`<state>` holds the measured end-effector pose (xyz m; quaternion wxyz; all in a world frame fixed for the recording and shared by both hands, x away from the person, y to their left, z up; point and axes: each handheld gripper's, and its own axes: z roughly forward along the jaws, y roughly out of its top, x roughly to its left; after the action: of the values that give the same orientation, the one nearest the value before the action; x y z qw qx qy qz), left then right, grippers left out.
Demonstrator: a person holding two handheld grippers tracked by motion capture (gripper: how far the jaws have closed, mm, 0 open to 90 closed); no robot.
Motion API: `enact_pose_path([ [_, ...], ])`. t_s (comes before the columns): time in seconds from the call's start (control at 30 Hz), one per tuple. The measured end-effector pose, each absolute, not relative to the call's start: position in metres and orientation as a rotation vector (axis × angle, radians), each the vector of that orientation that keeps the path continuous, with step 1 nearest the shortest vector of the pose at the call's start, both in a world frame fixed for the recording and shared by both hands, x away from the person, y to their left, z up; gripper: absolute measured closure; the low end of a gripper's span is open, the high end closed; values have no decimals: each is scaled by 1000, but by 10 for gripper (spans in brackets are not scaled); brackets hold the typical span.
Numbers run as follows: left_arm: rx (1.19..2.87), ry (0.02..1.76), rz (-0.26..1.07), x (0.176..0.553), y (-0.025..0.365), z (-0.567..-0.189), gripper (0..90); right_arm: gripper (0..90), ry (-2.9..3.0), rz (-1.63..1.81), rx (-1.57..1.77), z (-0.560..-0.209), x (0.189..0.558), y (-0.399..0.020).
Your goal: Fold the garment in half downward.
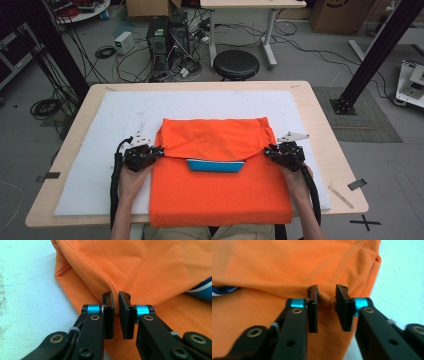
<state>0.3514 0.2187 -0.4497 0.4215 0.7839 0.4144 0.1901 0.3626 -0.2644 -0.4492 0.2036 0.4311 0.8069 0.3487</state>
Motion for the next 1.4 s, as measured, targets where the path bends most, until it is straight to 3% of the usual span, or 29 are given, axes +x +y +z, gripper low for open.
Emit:
enact_pose_path([
  [0.2,1942,1030,477,349,221,-448,834,838,2245,1013,1227,-447,361,-268],
  [0.6,1928,1025,419,329,223,-438,839,847,2257,1197,1269,-438,340,-293],
  [1.4,2014,928,323,264,225,-433,839,884,2328,1156,1195,-435,273,-308],
])
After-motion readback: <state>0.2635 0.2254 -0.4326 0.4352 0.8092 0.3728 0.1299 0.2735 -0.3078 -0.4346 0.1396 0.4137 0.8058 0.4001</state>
